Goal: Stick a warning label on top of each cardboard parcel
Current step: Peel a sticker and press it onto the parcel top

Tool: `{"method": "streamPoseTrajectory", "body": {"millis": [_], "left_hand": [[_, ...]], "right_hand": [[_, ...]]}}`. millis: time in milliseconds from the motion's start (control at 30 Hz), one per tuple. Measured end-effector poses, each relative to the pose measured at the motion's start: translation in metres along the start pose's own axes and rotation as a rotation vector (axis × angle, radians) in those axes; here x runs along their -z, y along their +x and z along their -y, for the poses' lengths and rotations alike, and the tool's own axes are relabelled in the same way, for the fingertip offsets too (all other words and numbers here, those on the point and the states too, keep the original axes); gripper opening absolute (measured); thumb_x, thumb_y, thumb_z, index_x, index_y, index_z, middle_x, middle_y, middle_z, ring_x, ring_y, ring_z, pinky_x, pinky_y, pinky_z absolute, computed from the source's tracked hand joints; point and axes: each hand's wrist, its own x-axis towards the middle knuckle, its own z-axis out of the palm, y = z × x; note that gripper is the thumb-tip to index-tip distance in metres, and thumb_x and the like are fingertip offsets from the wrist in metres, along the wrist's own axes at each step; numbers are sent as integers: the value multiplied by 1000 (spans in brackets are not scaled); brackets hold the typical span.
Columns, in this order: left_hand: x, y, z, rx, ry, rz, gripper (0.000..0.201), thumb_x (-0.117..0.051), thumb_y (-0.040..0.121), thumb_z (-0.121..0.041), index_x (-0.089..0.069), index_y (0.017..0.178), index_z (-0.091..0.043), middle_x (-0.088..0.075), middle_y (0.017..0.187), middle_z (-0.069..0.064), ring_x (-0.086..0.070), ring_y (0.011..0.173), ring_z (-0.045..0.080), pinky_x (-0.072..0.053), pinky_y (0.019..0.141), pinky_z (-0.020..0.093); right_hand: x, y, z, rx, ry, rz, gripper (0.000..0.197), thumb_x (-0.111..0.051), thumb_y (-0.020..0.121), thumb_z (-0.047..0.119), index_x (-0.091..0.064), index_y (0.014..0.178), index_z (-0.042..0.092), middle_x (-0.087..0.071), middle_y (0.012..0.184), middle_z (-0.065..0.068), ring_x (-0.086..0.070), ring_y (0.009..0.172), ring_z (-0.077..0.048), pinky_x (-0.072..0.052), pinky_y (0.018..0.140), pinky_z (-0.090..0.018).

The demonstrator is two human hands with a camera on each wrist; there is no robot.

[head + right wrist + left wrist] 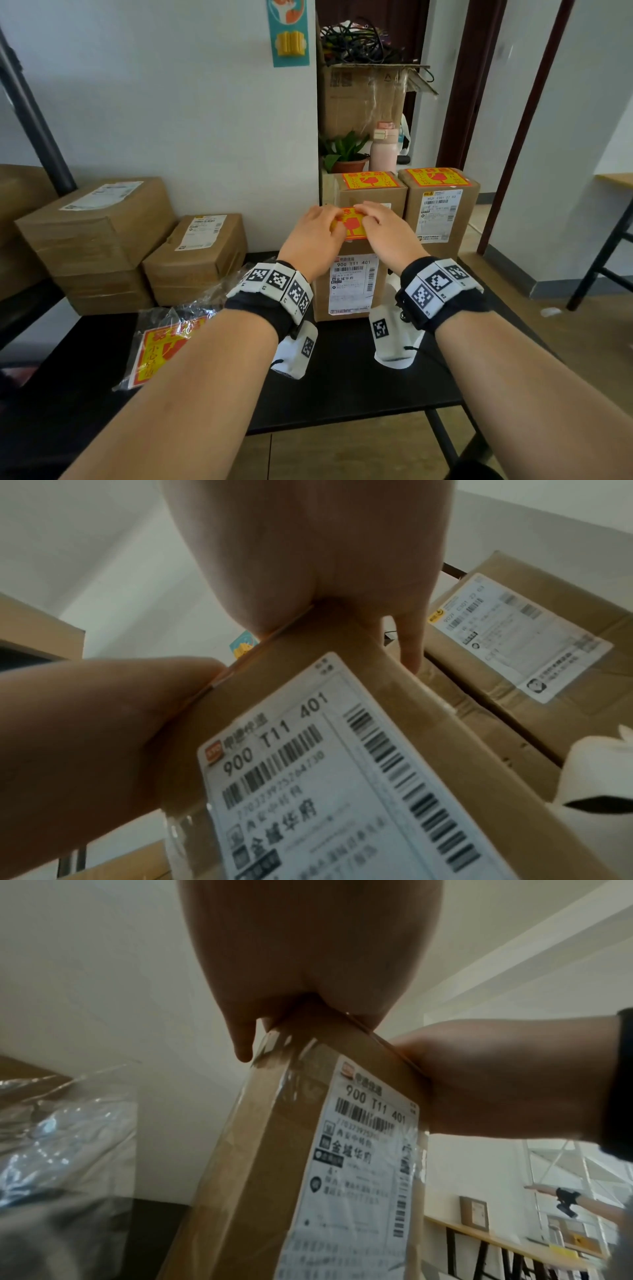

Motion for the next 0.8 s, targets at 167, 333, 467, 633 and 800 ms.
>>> {"method": "streamPoseTrajectory", "body": {"millis": [167,333,467,633,800], "left_hand": [[6,-2,-5,-37,175,93,52,-28,104,-42,-36,149,-17,-29,156,3,-20,145,20,-11,121,34],[4,-2,-3,-20,235,90,57,-24,103,-48,-28,152,-18,-24,159,3,-16,147,18,-12,120,35],[4,-2,-1,-44,390,75,61,-17,101,-54,-27,152,-22,-25,158,1,-19,146,18,-20,119,45],[4,0,3,-51,400,93,69,-19,97,-63,-24,152,-21,-21,160,2,-15,148,19,-20,118,47],[18,-8,-4,60,89,20,66,-32,97,-59,-31,149,-18,-27,156,6,-29,142,23,-26,116,42]], "right_hand": [[1,-3,-5,26,119,-21,41,-35,105,27,-50,142,22,-35,155,4,-28,144,-11,-17,114,-24],[-5,-16,-10,11,329,-115,39,-33,106,27,-53,139,17,-39,151,2,-39,130,-6,-33,99,-9],[-5,-15,-8,-14,314,-123,41,-32,105,32,-53,137,17,-52,139,-3,-49,125,-15,-40,109,-38],[-10,-23,-7,-60,280,-143,44,-31,103,40,-44,142,23,-53,134,-3,-51,122,-19,-43,104,-41],[1,-23,-6,-216,281,-250,42,-34,101,45,-52,127,18,-59,122,-5,-56,112,-21,-45,93,-40]]}}
